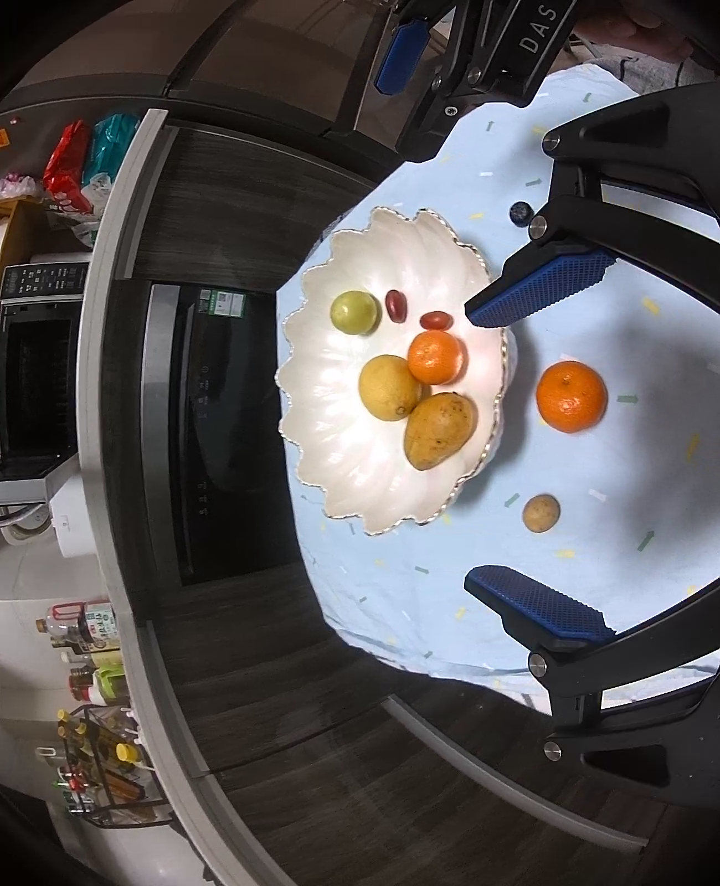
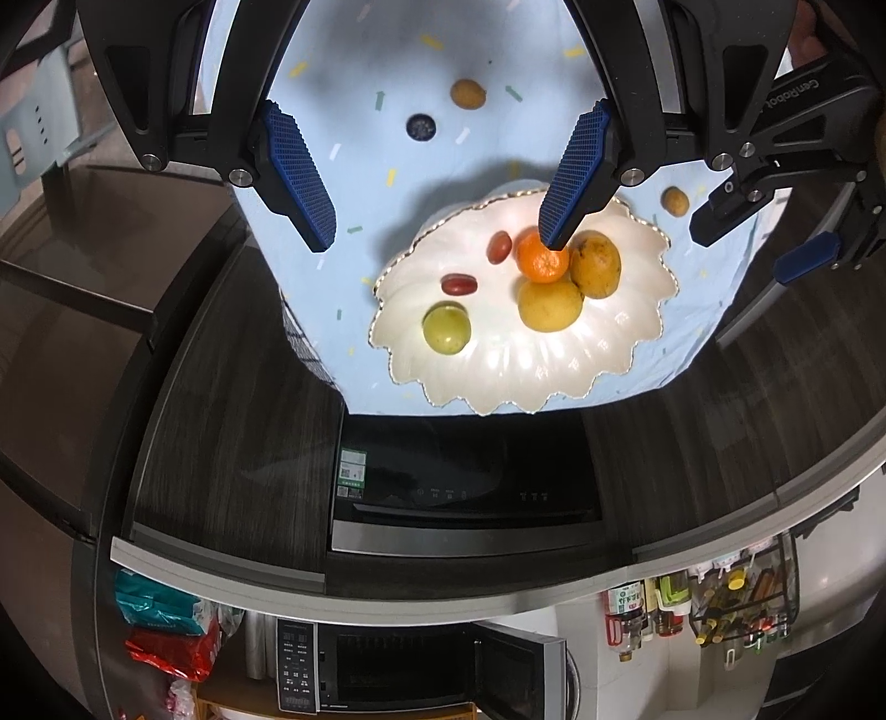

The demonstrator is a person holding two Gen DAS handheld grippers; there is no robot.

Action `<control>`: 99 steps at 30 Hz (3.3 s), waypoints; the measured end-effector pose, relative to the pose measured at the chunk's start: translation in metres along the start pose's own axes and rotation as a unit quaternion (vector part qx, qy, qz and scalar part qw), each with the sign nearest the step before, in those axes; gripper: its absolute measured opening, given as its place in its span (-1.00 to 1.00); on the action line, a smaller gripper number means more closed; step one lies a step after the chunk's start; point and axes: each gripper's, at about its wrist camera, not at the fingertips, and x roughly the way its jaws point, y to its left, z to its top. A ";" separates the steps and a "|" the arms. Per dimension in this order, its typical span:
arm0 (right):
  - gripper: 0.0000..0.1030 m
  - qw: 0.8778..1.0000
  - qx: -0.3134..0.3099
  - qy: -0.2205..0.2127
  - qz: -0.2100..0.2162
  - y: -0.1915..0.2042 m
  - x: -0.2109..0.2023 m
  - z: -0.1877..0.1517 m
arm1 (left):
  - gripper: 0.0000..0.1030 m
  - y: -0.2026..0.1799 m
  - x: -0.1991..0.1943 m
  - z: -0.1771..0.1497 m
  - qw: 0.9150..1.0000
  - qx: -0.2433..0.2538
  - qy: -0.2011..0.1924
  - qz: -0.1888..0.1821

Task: Organize fruits
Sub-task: 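Withdraw both open tools toward the remaining mandarin and brown fruit, then close the left tool on a mandarin while the right tool grasps the brown round fruit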

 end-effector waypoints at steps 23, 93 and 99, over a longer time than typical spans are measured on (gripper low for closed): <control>0.49 1.000 -0.019 0.021 -0.001 0.007 0.023 -0.038 | 0.70 -0.005 0.029 -0.042 0.999 0.023 0.027 -0.024; -0.53 0.993 -0.024 0.102 0.045 0.012 0.066 -0.079 | -0.14 -0.019 0.068 -0.058 0.995 0.049 0.058 -0.062; -0.53 0.995 -0.023 0.085 0.047 0.014 0.053 -0.071 | -0.14 -0.018 0.055 -0.052 0.996 0.049 0.046 -0.058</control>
